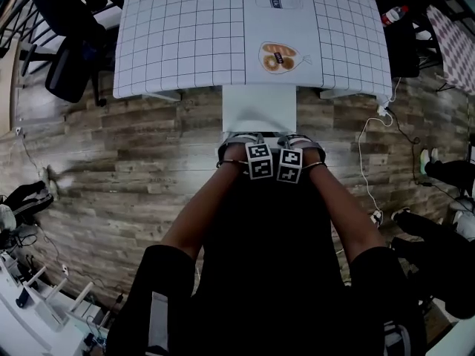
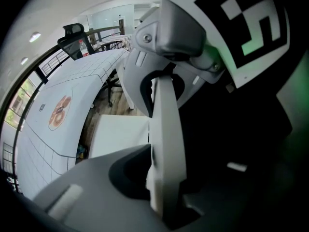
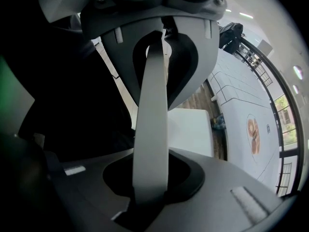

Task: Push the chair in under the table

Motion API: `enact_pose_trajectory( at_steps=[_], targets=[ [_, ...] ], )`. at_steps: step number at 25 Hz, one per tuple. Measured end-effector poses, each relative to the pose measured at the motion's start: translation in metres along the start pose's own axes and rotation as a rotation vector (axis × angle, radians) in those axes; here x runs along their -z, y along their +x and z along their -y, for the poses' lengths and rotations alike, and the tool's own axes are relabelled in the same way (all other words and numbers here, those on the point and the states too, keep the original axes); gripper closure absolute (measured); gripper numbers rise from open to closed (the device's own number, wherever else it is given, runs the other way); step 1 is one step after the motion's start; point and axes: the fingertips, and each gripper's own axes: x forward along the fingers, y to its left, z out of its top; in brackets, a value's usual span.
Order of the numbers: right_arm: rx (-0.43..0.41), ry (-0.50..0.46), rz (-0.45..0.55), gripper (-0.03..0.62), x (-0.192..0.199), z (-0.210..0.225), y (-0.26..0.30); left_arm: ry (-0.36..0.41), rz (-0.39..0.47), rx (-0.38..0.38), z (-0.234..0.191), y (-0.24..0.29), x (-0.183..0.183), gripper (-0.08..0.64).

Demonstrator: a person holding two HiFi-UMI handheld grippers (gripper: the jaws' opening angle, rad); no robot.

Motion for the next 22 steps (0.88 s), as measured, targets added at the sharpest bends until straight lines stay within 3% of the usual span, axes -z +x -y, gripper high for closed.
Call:
enact_pose_trajectory(
  at_steps=[22],
  targets=[
    [-0.012,-0.003,0.008,0.506,0.009,0.065,0.001,-0.024,-0.032,0.001,-0.064,-0.002,-0.004,0.469]
  ],
)
